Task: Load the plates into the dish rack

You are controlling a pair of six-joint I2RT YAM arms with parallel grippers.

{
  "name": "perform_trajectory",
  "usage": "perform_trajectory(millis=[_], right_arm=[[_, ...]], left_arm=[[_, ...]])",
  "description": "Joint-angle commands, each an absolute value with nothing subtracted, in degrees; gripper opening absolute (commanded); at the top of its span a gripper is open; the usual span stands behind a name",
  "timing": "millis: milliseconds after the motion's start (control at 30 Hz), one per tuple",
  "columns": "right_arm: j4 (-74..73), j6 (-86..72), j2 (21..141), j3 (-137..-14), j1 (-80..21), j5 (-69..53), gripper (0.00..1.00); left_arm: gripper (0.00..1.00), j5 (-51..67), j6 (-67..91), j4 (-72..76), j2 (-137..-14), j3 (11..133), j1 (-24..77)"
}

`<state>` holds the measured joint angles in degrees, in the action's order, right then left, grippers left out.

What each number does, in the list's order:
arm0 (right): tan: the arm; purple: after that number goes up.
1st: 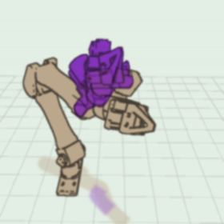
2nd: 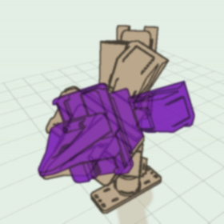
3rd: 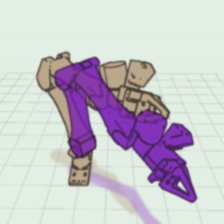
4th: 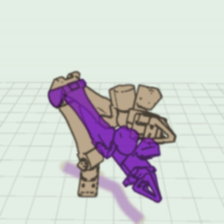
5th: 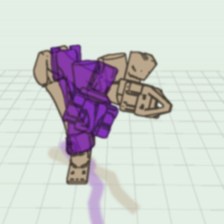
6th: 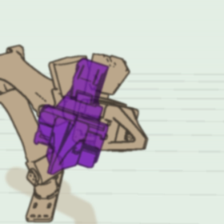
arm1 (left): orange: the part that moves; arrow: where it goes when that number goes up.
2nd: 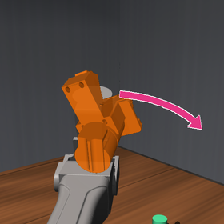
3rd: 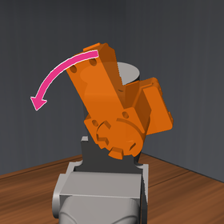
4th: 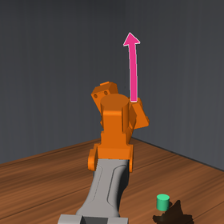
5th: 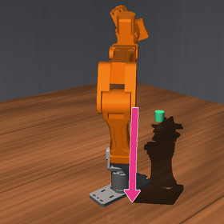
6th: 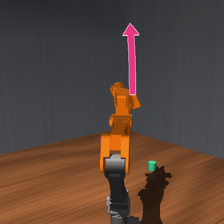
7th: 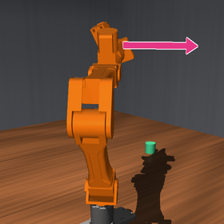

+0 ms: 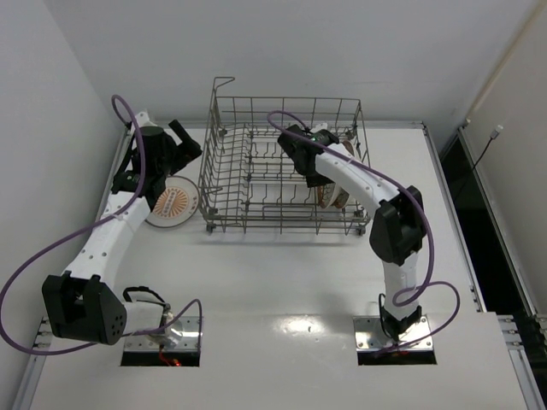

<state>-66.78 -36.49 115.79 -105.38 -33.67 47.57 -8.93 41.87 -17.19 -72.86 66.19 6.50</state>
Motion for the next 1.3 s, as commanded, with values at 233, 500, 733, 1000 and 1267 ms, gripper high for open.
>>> perform_trajectory(millis=[233, 500, 733, 1000, 1267], right_arm=[[-66.61, -29.98, 107.06, -120.04, -33.14, 40.26, 0.92], [-62.15, -27.51, 95.46, -121.47, -31.47, 32.62, 0.98], [-60.74, -26.37, 90.27, -113.49, -30.42, 26.46, 0.99], [-57.4, -26.37, 86.04, -105.21, -29.27, 22.33, 0.99], [-56.78, -26.37, 84.9, -102.83, -28.74, 22.32, 0.99]], left_arm=[[0.98, -17.38, 34.64, -20.82, -68.3, 63.11, 6.5], [1.0, -22.93, 34.72, -22.68, -71.71, 61.97, 6.5], [1.0, -23.55, 33.57, -22.68, -79.0, 63.72, 5.98], [1.0, -10.39, 48.15, -23.99, -82.88, 62.95, -10.42], [1.0, 8.15, 59.73, -10.03, -79.72, 47.75, -23.72]])
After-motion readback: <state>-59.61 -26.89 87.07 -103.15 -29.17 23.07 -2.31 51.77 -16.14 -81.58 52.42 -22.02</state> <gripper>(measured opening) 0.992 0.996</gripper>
